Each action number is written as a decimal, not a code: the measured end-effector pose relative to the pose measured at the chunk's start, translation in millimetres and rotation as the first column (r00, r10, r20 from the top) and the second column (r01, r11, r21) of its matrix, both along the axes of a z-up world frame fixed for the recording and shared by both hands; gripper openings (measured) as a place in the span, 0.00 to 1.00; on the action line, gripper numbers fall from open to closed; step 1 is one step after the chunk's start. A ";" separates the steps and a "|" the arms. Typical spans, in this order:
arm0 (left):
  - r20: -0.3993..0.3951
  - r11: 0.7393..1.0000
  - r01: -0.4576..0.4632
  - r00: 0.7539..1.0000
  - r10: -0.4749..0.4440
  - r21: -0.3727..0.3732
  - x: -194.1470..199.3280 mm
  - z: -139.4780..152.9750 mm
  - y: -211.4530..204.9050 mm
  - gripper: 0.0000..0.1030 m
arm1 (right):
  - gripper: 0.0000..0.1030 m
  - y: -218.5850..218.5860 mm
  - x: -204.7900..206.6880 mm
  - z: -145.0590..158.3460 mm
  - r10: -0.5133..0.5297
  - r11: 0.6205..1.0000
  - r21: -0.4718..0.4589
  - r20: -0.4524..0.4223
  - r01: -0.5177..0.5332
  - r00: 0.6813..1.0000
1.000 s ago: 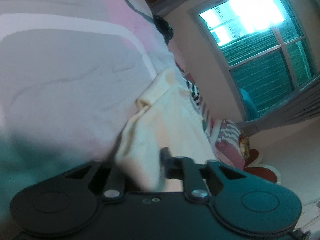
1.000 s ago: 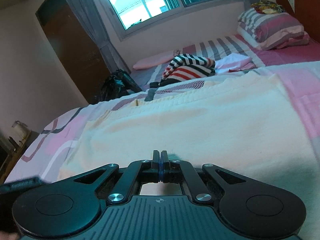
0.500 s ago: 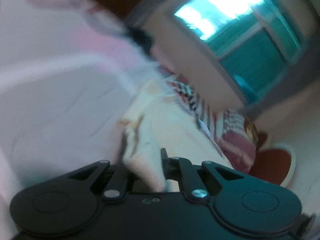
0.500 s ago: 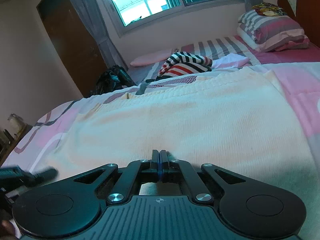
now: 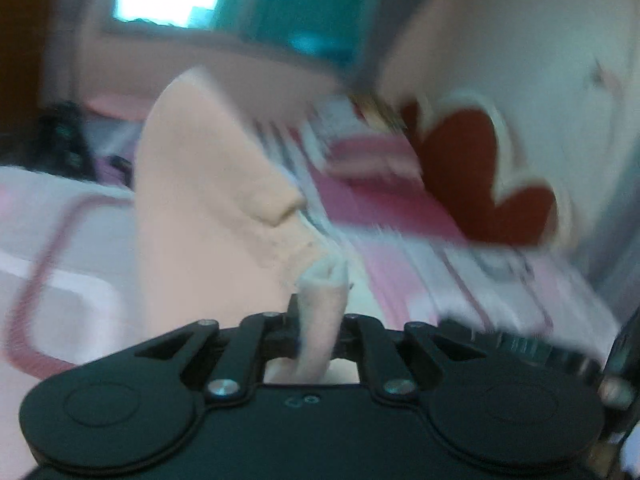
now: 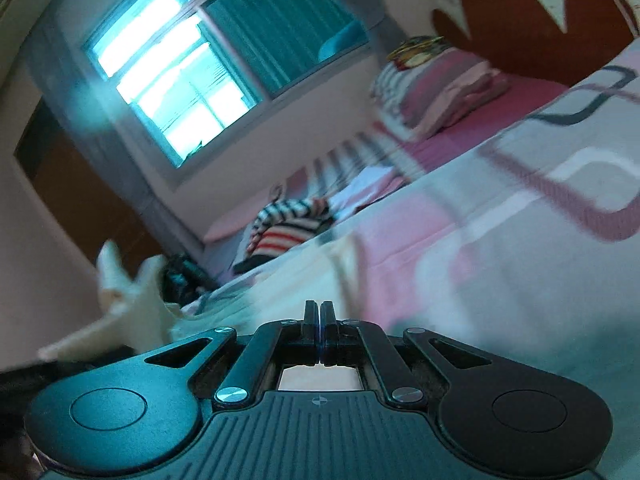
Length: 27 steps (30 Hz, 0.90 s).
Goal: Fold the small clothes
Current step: 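Open the left tool and release the sweater corner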
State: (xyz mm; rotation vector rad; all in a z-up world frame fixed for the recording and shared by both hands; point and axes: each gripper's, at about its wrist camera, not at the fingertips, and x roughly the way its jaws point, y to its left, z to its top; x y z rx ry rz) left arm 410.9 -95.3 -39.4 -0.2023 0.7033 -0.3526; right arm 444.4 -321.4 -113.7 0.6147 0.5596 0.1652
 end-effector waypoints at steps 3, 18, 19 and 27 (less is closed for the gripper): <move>-0.136 0.994 0.105 0.986 -0.100 0.033 1.2 -23.7 -39.5 0.36 | 0.00 -23.7 -5.0 1.1 -0.003 1.000 0.004 -0.026 0.003 1.000; -0.097 0.980 -0.199 0.975 0.200 0.015 35.0 -38.8 94.3 0.60 | 0.49 23.2 42.8 -8.9 0.262 0.961 0.098 -0.033 -0.258 0.964; -0.108 0.980 -0.196 0.975 0.197 0.018 34.0 -44.2 98.1 0.60 | 0.49 27.0 49.3 -12.0 0.268 0.959 0.107 -0.044 -0.262 0.962; -0.131 0.978 -0.209 0.970 0.204 -0.024 31.5 -56.6 107.7 0.61 | 0.49 51.1 84.0 -36.3 0.351 0.935 0.111 -0.160 -0.337 0.923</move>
